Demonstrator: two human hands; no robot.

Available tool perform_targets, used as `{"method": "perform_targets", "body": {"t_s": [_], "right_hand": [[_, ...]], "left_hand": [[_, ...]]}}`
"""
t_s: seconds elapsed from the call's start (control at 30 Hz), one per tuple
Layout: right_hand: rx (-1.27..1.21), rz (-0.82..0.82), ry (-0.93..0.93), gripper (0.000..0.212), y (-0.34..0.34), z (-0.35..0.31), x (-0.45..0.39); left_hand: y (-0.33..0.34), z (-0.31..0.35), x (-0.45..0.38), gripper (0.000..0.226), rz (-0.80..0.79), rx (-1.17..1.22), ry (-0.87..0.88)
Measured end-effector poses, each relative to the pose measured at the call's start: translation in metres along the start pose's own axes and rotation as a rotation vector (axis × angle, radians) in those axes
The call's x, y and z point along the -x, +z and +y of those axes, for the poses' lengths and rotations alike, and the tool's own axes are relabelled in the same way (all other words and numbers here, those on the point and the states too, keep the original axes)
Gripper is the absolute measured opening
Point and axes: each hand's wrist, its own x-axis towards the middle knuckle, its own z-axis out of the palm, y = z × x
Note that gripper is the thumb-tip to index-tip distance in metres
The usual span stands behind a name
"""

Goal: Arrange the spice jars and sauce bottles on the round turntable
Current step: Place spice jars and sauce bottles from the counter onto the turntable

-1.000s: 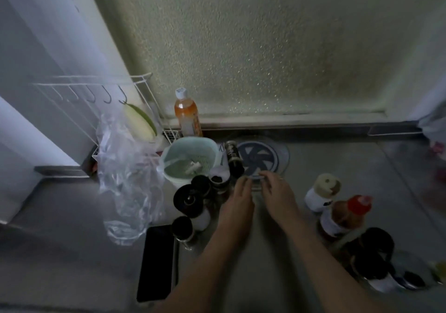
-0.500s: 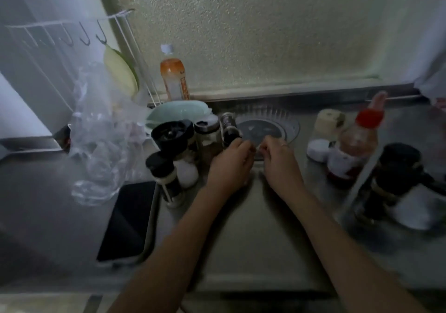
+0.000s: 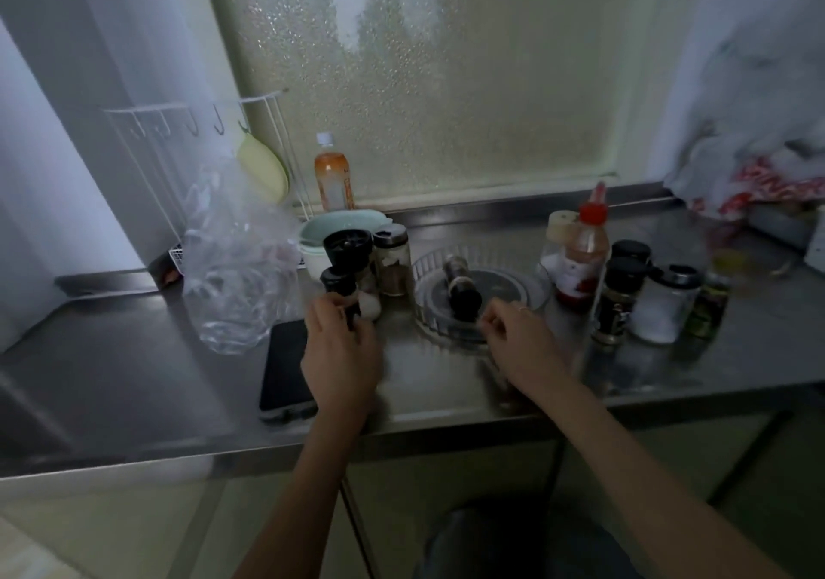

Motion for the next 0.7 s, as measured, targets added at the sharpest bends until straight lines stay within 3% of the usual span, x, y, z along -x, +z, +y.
{"method": "perform_targets", "body": {"t_s": [0.1, 0.2, 0.23, 0.3, 0.4, 0.43, 0.5, 0.57, 0.63, 0.7], "right_hand": [[0.084, -0.044, -0.060, 0.022, -0.014, -0.012, 0.007], [0.177, 0.137, -0.112, 0.015, -0.030, -0.019, -0.015], [0.213, 0.113, -0.117, 0.024, -0.033, -0.018, -0.029], [0.344, -0.114, -0.192, 0.047, -0.031, -0.013, -0.055], [0.452, -0.392, -0.326, 0.046, -0.019, -0.010, -0.078], [0.487, -0.431, -0.330, 0.045, -0.017, -0.007, -0.081], [0.603, -0.353, -0.419, 0.049, -0.013, -0.006, -0.083], [0.433, -0.177, -0.413, 0.043, -0.013, -0.003, -0.083], [0.085, -0.039, -0.215, 0.037, -0.011, -0.005, -0.084], [-0.077, -0.009, -0.049, 0.031, -0.006, -0.006, -0.087]], "left_hand": [[0.000, -0.011, -0.003, 0.028, 0.031, 0.052, -0.103], [0.004, -0.015, -0.006, 0.036, 0.025, 0.116, -0.131], [0.005, -0.016, -0.007, 0.038, 0.010, 0.116, -0.135], [0.008, -0.018, -0.008, 0.041, -0.040, 0.071, -0.140], [0.010, -0.023, -0.009, 0.041, -0.103, 0.024, -0.160], [0.010, -0.024, -0.011, 0.039, -0.117, 0.023, -0.175], [0.010, -0.024, -0.013, 0.037, -0.139, 0.012, -0.208], [0.011, -0.023, -0.013, 0.038, -0.155, -0.029, -0.205], [0.012, -0.022, -0.013, 0.039, -0.166, -0.065, -0.185], [0.012, -0.020, -0.012, 0.037, -0.175, -0.090, -0.184]]}}
